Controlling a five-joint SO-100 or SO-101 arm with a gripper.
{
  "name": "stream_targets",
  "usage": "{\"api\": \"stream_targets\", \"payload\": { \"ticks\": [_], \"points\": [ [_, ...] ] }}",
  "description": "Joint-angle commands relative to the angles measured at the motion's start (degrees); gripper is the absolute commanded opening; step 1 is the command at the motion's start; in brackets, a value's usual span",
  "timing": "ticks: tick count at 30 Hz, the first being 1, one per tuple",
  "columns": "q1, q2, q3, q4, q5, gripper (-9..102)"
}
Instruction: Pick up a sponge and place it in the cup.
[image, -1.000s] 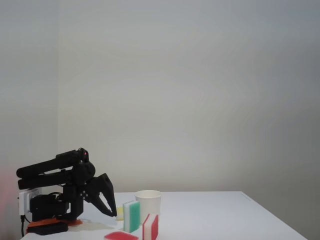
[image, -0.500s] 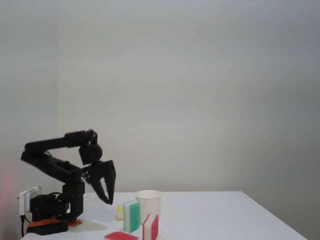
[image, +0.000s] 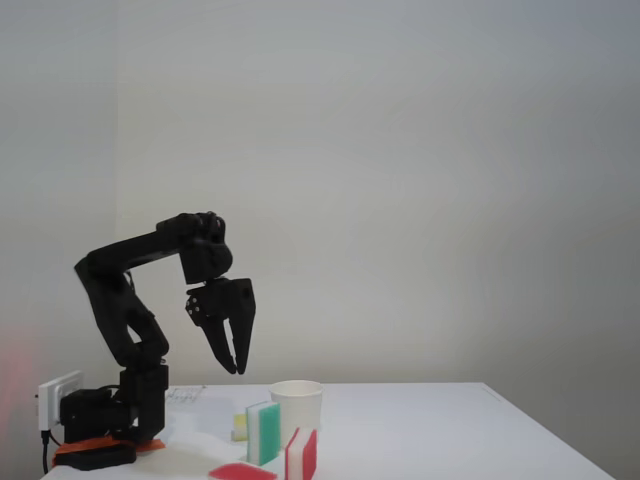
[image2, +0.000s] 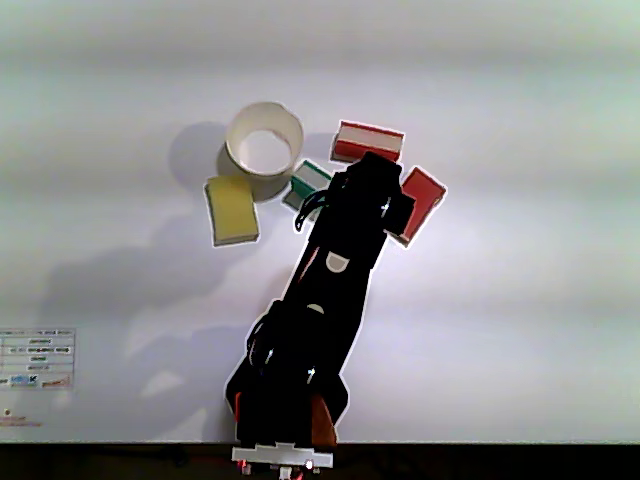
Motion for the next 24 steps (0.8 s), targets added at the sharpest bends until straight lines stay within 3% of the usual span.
{"api": "stream_targets", "payload": {
  "ticks": [1, 13, 24],
  "points": [
    [1.85, -2.99, -5.27, -0.7, -0.7, 3],
    [0.88, -15.38, -5.98, -19.69, 0.97, 3],
    [-0.97, -19.86, -5.71, -24.79, 1.76, 3]
  ]
}}
